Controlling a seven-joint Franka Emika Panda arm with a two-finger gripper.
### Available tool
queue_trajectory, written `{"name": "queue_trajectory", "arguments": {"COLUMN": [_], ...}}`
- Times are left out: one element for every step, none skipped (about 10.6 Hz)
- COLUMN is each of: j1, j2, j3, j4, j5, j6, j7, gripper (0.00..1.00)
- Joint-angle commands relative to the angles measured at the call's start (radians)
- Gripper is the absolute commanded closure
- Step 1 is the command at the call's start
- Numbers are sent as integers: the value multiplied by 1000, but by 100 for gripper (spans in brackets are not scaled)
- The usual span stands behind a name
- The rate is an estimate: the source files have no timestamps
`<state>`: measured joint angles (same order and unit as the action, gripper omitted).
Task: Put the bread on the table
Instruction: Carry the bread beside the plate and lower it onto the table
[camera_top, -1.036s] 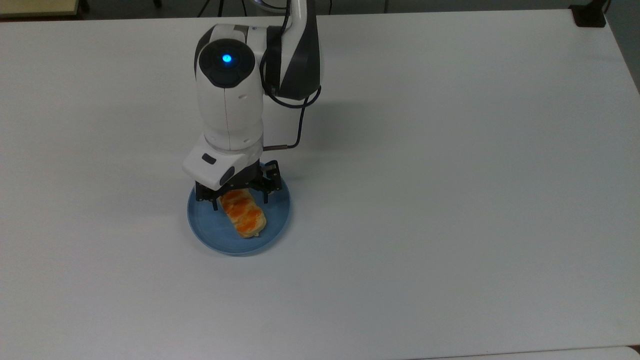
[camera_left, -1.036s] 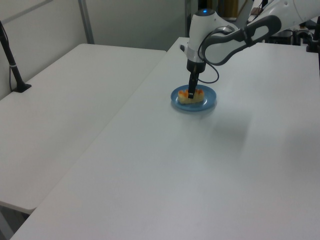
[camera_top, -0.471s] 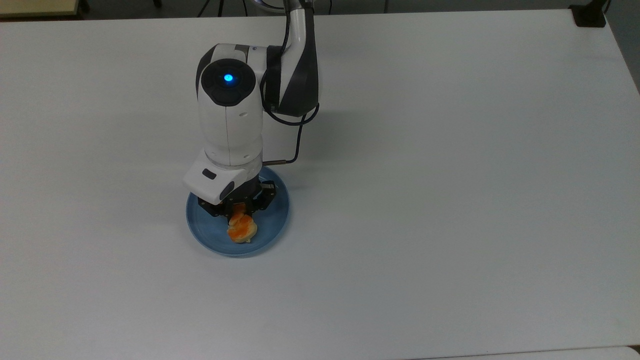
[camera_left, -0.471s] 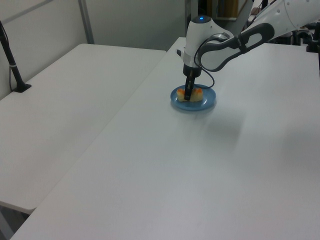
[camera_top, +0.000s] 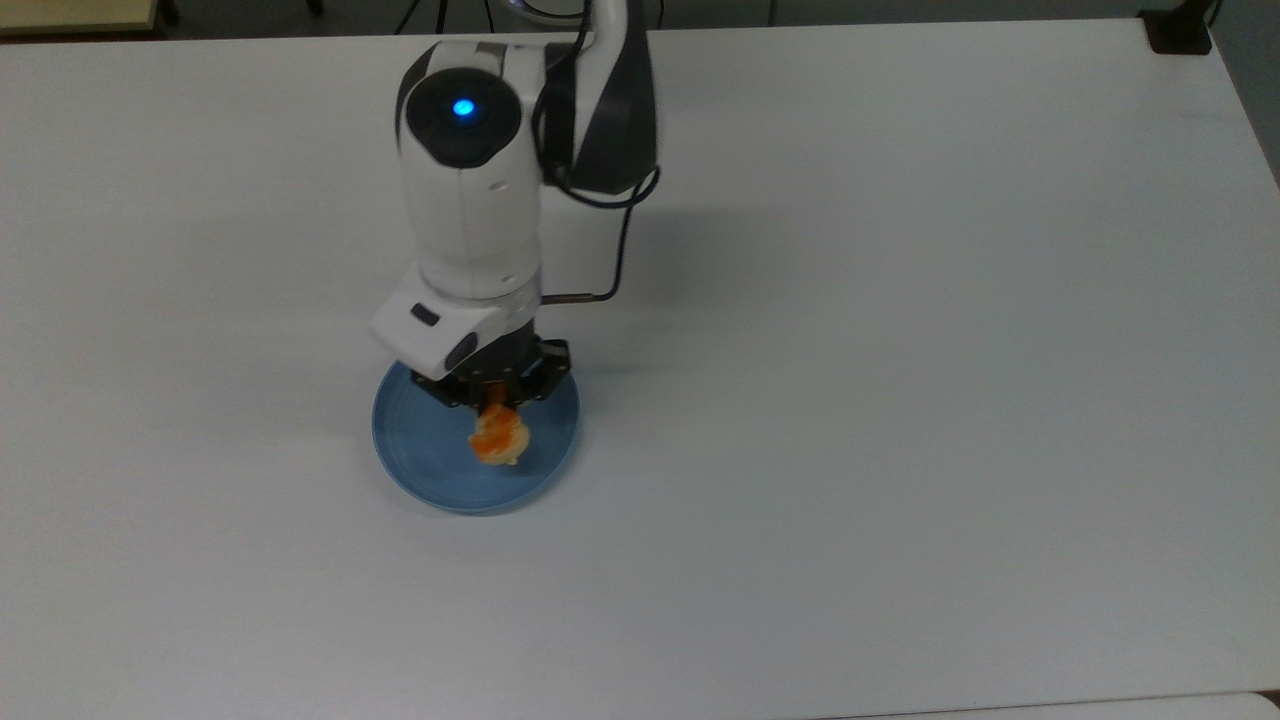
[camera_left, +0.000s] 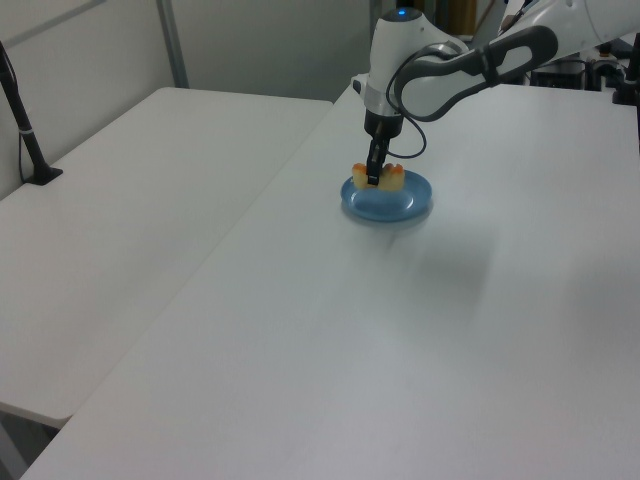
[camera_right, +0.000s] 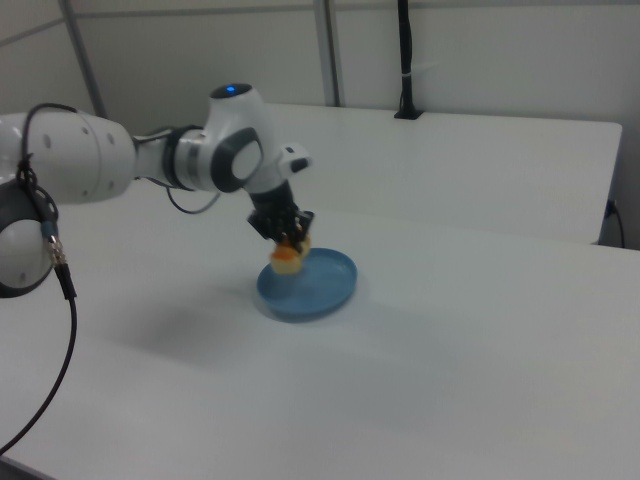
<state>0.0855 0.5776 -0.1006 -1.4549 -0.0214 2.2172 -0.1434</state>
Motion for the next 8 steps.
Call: {"name": "queue_trajectory", "arguments": {"j1": [123, 157, 187, 209, 221, 233, 246, 249], "j2": [-45, -47, -45, -39, -33, -27, -15, -13], "j3": [-4, -2, -2, -2, -2, -4, -4, -4], "j4": [-38, -51, -55, -56, -56, -59, -64, -70], "j5": [11, 11, 11, 9, 5, 0, -5, -5], "j6": [-37, -37, -36, -33, -28, -25, -22, -22], "j7": [252, 293, 321, 346, 352, 352, 352, 352], "gripper": [75, 75, 69, 65, 57, 50, 33, 10]}}
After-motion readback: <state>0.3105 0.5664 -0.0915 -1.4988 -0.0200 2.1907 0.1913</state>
